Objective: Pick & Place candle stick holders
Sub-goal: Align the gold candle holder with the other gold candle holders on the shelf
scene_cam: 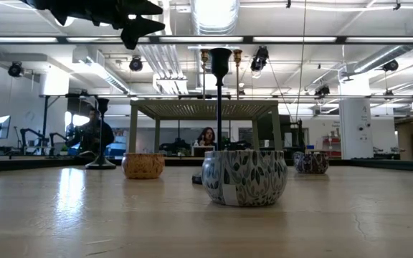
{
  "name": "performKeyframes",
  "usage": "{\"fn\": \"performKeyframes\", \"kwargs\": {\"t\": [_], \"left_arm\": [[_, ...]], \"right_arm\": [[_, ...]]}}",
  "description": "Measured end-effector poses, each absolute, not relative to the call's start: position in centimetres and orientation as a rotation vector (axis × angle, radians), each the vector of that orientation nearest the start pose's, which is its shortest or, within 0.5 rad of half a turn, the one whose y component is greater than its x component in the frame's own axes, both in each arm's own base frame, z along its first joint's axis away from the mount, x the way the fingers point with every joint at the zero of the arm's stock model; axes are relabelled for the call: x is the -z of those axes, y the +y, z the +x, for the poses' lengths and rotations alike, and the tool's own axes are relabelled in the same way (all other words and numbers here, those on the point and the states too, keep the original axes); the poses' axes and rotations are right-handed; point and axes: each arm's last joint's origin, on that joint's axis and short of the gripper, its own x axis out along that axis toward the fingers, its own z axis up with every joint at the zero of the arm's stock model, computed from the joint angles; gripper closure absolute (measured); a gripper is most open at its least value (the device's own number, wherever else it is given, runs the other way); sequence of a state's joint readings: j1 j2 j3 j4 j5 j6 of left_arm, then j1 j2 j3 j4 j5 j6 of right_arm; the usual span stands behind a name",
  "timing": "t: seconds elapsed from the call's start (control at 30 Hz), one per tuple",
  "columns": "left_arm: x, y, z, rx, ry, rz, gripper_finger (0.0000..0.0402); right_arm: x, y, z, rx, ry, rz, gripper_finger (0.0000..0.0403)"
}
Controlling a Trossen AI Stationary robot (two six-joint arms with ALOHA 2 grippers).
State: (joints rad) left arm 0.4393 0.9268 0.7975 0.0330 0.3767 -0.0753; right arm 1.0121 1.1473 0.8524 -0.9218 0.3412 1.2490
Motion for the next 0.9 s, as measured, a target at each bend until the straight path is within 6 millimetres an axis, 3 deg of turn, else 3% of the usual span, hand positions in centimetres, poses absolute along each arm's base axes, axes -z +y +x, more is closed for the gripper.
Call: {"fn": "performKeyframes", "kwargs": {"t": [0.2,0.43,0.5,0.63,0.9], "left_arm": [[-33.3,7.8,19.1,-0.066,0.086,-0.113,0.0184],[-33.3,7.8,19.1,-0.066,0.086,-0.113,0.0184],[-33.3,7.8,19.1,-0.066,0.086,-0.113,0.0184],[-33.3,7.8,19.1,-0.066,0.085,-0.113,0.0184],[-33.4,7.8,19.1,-0.066,0.084,-0.114,0.0184]], "right_arm": [[-24.1,15.9,11.6,0.105,1.099,0.348,0.0217],[-24.0,15.7,11.4,0.096,1.160,0.354,0.0352],[-24.0,15.7,11.6,0.103,1.156,0.358,0.0374],[-24.0,15.4,11.9,0.118,1.142,0.344,0.0396],[-24.0,14.9,12.4,0.121,1.146,0.319,0.0397]]}}
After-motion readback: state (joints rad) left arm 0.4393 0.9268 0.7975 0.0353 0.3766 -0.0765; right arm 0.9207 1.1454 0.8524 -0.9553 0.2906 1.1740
